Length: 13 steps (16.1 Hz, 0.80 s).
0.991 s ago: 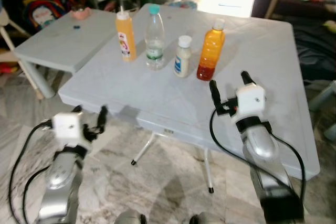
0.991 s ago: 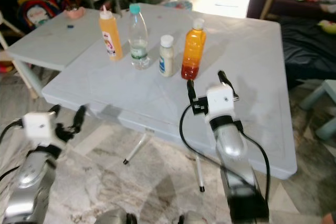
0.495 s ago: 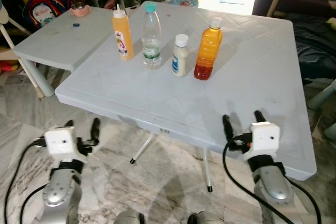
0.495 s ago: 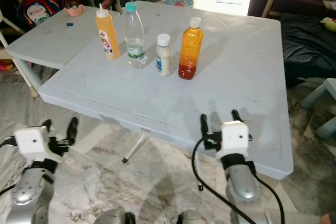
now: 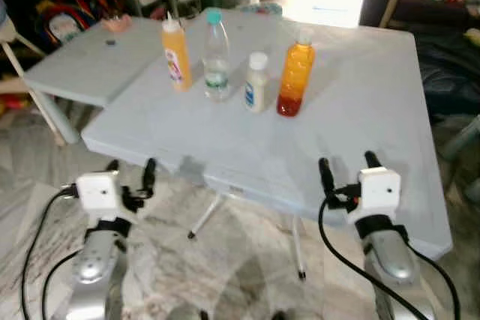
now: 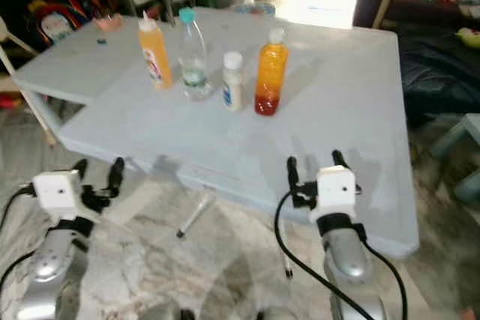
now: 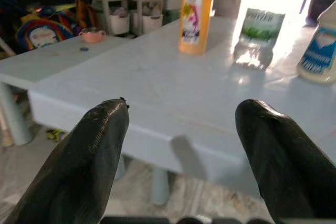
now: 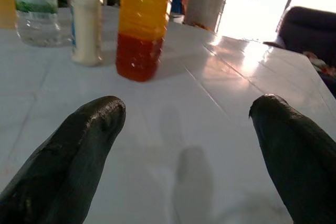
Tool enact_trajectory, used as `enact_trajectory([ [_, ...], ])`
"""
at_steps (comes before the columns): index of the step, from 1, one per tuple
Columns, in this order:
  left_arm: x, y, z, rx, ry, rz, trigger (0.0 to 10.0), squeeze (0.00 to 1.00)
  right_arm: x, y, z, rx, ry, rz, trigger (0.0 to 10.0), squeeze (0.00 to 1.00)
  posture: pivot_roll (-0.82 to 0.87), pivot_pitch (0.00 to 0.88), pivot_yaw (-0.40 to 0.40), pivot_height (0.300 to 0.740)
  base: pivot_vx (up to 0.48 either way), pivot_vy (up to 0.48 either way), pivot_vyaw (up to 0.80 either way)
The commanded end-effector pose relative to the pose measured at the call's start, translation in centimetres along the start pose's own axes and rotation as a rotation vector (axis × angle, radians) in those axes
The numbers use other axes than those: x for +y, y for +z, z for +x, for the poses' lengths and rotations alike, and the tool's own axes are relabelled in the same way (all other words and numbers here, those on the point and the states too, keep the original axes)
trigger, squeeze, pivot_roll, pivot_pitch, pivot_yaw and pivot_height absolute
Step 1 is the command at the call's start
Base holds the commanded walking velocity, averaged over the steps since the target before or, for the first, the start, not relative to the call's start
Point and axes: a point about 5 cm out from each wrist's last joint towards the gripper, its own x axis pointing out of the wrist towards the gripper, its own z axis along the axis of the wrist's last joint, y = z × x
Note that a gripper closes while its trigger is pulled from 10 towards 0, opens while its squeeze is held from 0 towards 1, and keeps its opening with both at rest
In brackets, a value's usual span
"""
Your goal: Restocking fridge
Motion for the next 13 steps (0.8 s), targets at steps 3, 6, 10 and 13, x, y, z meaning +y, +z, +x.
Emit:
enact_trajectory([
  [3,0.08,0.16,0.23,-0.011,-0.004,-0.001,10.0,0.0,0.27,0.17,0.38,-0.005,0.019,-0.002,10.0,0.0,0.03,0.0,0.033,0.74,0.365,0.0,0.43],
  [6,0.03,0.14,0.28,-0.012,-0.004,-0.003,10.0,0.0,0.51,0.19,0.42,-0.006,0.03,0.001,10.0,0.0,0.03,0.0,0.033,0.74,0.48,0.0,0.0],
  [10,-0.27,0.02,0.4,-0.009,-0.019,-0.008,10.0,0.0,0.69,0.11,0.45,-0.002,0.036,0.006,10.0,0.0,0.02,0.0,0.032,0.74,0.357,0.0,0.0],
  [13,-0.3,0.06,0.51,-0.01,-0.019,-0.013,10.0,0.0,0.82,0.0,0.55,0.002,0.044,0.008,10.0,0.0,0.03,0.0,0.031,0.74,0.089,0.0,0.0],
])
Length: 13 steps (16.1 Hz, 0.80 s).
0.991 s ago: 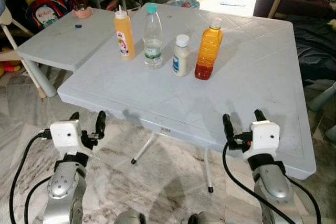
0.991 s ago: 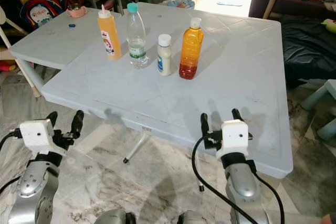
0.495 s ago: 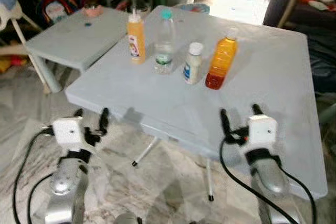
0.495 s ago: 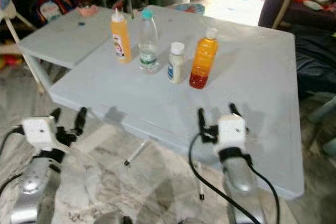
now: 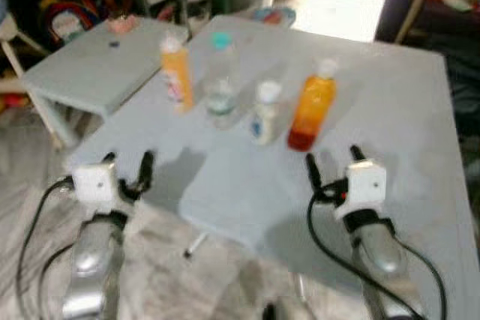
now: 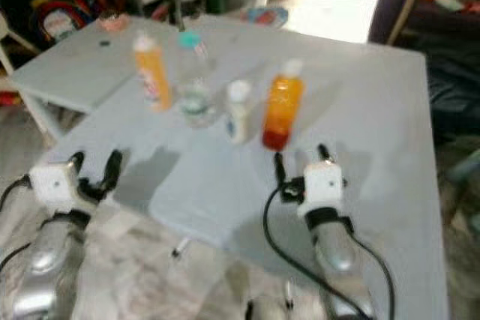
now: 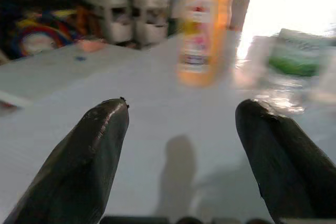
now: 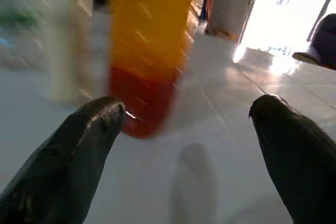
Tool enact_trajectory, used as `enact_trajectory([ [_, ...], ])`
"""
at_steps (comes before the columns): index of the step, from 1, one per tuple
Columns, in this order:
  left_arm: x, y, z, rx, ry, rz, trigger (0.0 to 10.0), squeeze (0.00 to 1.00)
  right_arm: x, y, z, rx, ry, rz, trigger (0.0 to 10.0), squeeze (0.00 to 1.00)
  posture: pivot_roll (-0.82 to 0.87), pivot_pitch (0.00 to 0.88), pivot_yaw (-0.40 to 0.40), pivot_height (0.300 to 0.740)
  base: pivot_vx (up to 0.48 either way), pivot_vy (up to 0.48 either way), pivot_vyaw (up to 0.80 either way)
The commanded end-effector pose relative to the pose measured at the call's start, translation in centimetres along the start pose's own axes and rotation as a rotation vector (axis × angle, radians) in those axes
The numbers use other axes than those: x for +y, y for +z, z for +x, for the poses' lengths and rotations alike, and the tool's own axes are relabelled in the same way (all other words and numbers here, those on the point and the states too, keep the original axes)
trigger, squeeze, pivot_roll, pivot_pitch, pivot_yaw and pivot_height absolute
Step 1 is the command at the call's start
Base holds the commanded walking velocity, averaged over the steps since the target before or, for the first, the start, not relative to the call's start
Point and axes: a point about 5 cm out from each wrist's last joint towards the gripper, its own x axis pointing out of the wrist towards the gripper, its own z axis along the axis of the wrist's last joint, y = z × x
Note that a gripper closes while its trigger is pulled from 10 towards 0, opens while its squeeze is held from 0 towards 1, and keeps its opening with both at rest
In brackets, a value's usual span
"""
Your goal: Restocking fridge
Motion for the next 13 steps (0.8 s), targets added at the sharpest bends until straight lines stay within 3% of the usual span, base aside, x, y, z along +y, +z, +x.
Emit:
enact_trajectory([
  [1,0.7,0.1,-0.3,0.003,0.01,0.02,10.0,0.0,0.2,0.1,0.1,-0.004,-0.003,0.014,10.0,0.0,0.03,0.0,0.03,0.74,0.0,0.0,0.0],
  [6,0.9,0.1,-0.5,0.008,0.006,0.026,10.0,0.0,0.4,1.0,0.9,-0.055,0.016,-0.024,10.0,0.0,0.03,0.0,0.031,0.74,0.0,0.0,0.0],
  [9,0.6,-0.1,-0.6,0.016,-0.004,0.025,10.0,0.0,-0.6,4.5,3.4,-0.184,-0.013,-0.058,10.0,0.0,0.03,0.0,0.036,0.74,0.0,0.0,0.0],
  [13,0.6,0.0,-0.4,0.012,-0.013,0.029,10.0,0.0,-0.8,7.9,4.9,-0.308,0.007,-0.105,10.0,0.0,0.03,0.0,0.036,0.74,0.0,0.0,0.0],
])
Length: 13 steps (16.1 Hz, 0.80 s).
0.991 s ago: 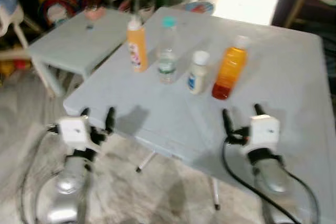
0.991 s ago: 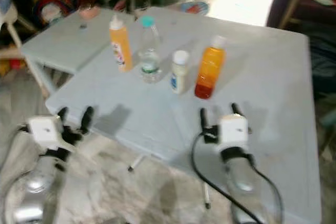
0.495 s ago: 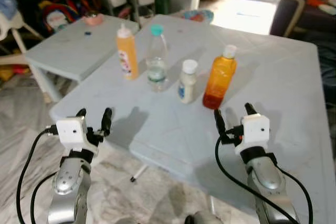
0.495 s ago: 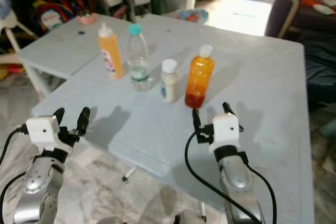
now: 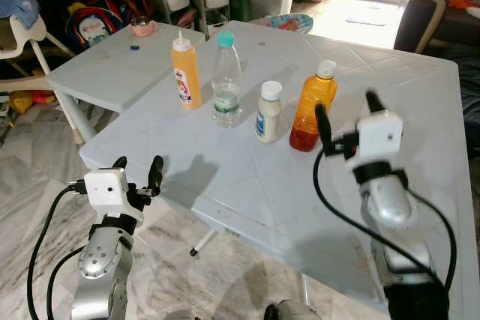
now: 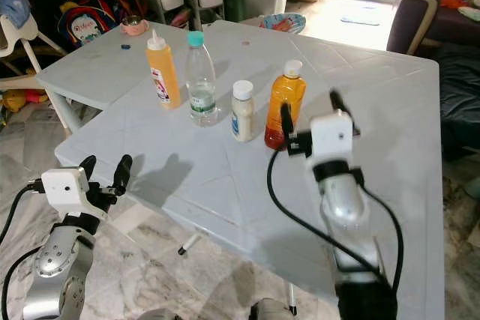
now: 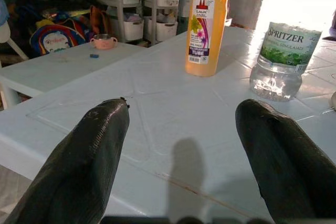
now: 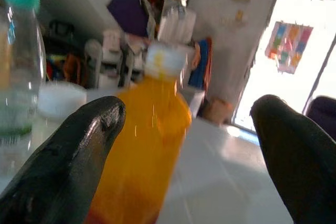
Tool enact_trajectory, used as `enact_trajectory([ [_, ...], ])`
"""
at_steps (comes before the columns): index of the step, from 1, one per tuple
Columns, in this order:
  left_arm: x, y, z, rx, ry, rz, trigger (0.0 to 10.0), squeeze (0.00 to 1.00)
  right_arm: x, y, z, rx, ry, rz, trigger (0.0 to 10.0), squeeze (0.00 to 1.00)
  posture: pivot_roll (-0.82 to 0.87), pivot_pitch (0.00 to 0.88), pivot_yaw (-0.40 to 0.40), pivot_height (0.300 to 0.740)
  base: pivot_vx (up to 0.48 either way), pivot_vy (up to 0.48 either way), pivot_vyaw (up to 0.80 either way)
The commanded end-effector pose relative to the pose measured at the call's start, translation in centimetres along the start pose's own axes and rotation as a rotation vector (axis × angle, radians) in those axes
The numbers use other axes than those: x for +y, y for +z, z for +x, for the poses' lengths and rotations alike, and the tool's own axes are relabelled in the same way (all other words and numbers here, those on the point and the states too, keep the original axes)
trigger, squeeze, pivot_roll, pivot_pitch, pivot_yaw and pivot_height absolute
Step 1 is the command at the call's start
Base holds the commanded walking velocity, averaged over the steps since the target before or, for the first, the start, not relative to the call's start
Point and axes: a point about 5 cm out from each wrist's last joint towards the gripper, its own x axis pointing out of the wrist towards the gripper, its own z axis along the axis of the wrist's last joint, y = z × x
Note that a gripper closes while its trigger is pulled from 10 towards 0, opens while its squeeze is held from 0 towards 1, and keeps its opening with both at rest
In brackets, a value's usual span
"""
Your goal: Restocking fridge
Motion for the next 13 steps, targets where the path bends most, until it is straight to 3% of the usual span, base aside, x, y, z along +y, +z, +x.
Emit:
enact_trajectory([
  [1,0.1,0.2,0.1,-0.002,-0.01,0.009,10.0,0.0,0.2,1.1,0.8,-0.042,0.026,0.002,10.0,0.0,0.03,0.0,0.037,0.74,0.0,0.0,0.0],
  [5,-0.1,0.0,0.4,0.004,-0.02,0.011,10.0,0.0,0.3,2.1,3.4,-0.068,0.065,0.023,10.0,0.0,0.03,0.0,0.034,0.74,0.0,0.0,0.0],
  [11,-0.3,-0.1,0.4,0.005,-0.024,0.012,10.0,0.0,-0.2,2.1,5.8,-0.023,0.071,0.071,10.0,0.0,0.05,0.0,0.03,0.74,0.0,0.0,0.0],
  [13,-0.2,0.0,0.4,0.003,-0.022,0.015,10.0,0.0,-0.3,1.8,6.1,0.0,0.066,0.069,0.0,0.0,0.05,0.0,0.032,0.74,0.0,0.0,0.0],
])
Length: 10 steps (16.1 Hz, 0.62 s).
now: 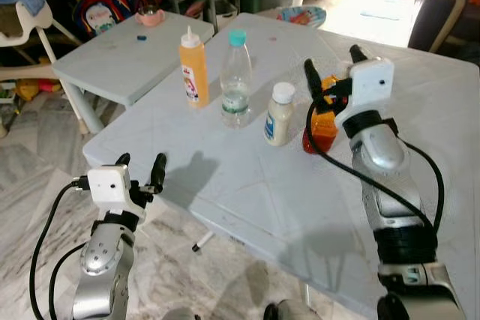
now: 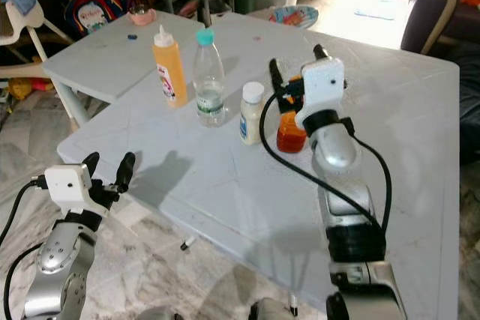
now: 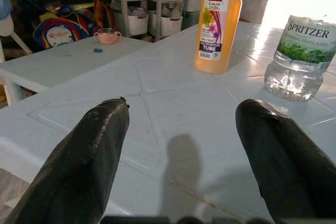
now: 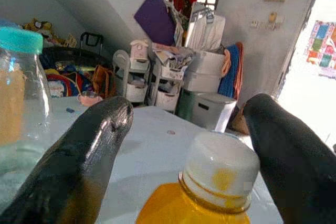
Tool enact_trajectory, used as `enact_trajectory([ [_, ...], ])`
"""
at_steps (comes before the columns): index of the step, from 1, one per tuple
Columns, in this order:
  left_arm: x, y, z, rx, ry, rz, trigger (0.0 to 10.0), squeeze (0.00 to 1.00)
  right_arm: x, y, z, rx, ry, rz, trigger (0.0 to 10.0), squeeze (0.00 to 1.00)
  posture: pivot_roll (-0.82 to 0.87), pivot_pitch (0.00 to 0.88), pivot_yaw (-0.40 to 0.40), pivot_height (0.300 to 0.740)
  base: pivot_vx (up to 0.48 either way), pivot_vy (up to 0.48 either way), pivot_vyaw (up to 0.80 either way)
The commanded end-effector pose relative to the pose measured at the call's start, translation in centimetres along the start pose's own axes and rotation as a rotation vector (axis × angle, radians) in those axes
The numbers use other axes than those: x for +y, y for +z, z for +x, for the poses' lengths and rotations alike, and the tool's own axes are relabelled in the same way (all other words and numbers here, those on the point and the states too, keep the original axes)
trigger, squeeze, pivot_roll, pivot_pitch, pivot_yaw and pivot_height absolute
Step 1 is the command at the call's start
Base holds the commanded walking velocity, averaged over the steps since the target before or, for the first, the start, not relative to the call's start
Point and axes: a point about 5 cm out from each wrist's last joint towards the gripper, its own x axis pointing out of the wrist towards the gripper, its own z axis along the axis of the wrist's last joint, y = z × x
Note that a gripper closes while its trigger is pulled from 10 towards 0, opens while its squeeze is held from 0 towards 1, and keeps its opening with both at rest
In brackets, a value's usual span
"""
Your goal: Restocking fridge
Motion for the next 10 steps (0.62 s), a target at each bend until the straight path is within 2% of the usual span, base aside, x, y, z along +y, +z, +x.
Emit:
enact_trajectory([
  [1,0.1,-0.1,0.0,0.007,0.0,0.013,10.0,0.0,-0.2,0.0,0.4,0.012,-0.007,-0.002,0.0,0.0,0.05,0.0,0.035,0.74,0.0,0.0,0.0],
  [4,0.0,-0.1,0.1,0.011,-0.009,0.014,10.0,0.0,-0.6,-0.2,0.6,0.04,-0.031,0.007,0.7,0.0,0.04,0.0,0.037,0.74,0.0,0.0,0.0],
  [7,0.0,-0.2,0.3,0.016,-0.014,0.018,10.0,0.0,-1.0,-0.5,0.8,0.074,-0.04,-0.009,0.4,0.0,0.05,0.0,0.036,0.74,0.0,0.0,0.0],
  [10,0.0,-0.3,0.3,0.022,-0.016,0.02,10.0,0.0,-1.1,-1.0,0.8,0.112,-0.054,0.002,0.7,0.0,0.05,0.0,0.035,0.74,0.0,0.0,0.0],
])
